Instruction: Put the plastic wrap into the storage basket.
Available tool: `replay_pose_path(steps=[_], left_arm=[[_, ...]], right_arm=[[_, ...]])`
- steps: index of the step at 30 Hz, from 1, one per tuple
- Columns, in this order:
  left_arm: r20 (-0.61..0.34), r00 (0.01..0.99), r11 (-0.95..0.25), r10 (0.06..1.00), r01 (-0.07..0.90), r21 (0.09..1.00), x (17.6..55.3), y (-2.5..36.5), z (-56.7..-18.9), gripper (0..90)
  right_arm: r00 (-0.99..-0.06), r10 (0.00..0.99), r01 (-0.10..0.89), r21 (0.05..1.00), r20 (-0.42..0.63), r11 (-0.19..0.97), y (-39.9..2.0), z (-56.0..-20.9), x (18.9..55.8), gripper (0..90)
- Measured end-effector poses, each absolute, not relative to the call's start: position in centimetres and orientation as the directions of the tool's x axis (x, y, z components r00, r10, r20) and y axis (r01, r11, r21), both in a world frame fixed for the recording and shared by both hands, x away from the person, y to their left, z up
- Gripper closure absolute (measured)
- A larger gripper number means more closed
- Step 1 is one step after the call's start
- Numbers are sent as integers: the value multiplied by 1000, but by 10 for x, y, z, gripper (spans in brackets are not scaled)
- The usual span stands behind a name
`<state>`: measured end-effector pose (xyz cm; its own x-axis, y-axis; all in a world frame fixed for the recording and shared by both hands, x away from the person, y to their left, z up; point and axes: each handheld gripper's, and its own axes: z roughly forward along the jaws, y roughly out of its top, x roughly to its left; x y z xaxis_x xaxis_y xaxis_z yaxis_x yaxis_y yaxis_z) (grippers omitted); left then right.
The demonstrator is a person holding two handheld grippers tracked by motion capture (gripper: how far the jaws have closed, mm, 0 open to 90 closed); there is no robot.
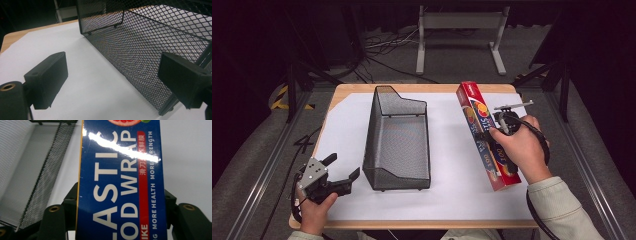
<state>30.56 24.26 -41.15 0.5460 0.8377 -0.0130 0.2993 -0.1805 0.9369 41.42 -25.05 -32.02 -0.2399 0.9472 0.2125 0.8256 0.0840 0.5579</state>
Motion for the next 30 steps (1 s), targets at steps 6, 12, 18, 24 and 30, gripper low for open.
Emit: replay_pose_path(steps=[6, 12, 18, 24, 30], left_arm=[[-13, 546, -180, 838, 299, 937, 306, 243, -411, 101], [-14, 547, -180, 837, 299, 937, 305, 243, -411, 101], [-13, 548, -180, 836, 297, 938, 306, 243, -412, 101], [-17, 548, -177, 837, 300, 937, 306, 243, -411, 101], [-17, 546, -177, 837, 301, 937, 306, 244, -412, 101]], right_arm=[[-287, 931, 815, 567, 224, 115, -230, -312, 414, 397], [-330, 911, 810, 570, 248, 139, -209, -305, 414, 397], [-369, 895, 800, 575, 250, 170, -189, -301, 413, 397], [-410, 878, 789, 578, 245, 207, -166, -296, 414, 397], [-440, 862, 783, 577, 250, 232, -151, -293, 415, 397]])
